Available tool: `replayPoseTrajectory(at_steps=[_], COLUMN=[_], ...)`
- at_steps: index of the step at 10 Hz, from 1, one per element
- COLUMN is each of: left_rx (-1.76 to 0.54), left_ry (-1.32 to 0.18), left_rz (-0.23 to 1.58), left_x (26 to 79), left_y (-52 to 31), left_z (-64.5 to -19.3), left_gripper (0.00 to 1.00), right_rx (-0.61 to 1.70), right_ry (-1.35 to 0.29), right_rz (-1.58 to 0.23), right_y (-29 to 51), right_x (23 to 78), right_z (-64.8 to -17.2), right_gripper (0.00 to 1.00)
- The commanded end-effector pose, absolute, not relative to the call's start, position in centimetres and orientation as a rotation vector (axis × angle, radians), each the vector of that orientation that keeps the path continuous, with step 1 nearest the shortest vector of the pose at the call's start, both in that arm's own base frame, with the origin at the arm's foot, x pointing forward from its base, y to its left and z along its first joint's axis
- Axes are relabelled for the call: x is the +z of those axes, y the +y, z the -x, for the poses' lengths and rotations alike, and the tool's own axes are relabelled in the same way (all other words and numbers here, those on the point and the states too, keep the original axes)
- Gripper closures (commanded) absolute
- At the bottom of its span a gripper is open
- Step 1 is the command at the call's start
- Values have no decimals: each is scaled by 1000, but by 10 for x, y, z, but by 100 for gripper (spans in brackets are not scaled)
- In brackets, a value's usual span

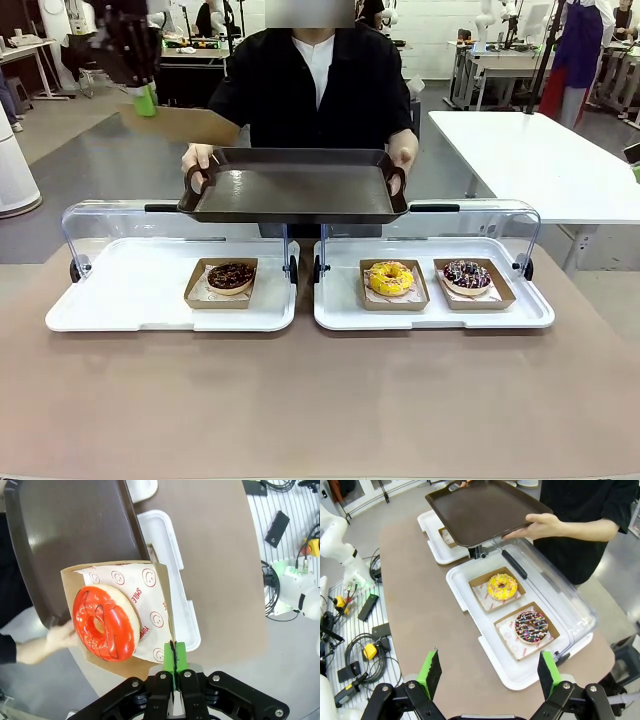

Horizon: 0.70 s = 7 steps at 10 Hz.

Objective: Provide the desired donut to the person.
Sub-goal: Place the picked Paper togo box onto the Handle tray extended by the person.

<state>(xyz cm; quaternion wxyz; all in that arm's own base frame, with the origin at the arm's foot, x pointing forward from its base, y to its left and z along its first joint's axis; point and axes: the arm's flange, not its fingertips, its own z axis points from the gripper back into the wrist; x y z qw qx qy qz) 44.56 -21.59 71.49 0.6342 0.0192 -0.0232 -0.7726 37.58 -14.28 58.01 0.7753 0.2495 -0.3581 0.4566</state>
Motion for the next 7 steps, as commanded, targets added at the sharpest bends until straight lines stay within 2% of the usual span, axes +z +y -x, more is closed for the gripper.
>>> replayPoseTrajectory(at_steps=[1,7], left_rx=[-1757,-1707], left_ry=[-40,-73], left_rz=[-39,-153], left_x=[714,658], left_y=[-242,-266], left_z=[-460,-495], left_gripper=[99,99], right_rx=[999,999], right_ry=[-806,-806], right_rz=[-560,-560], right_y=[-144,-144], right_x=[581,581], right_z=[-378,-378], right_gripper=[0,0])
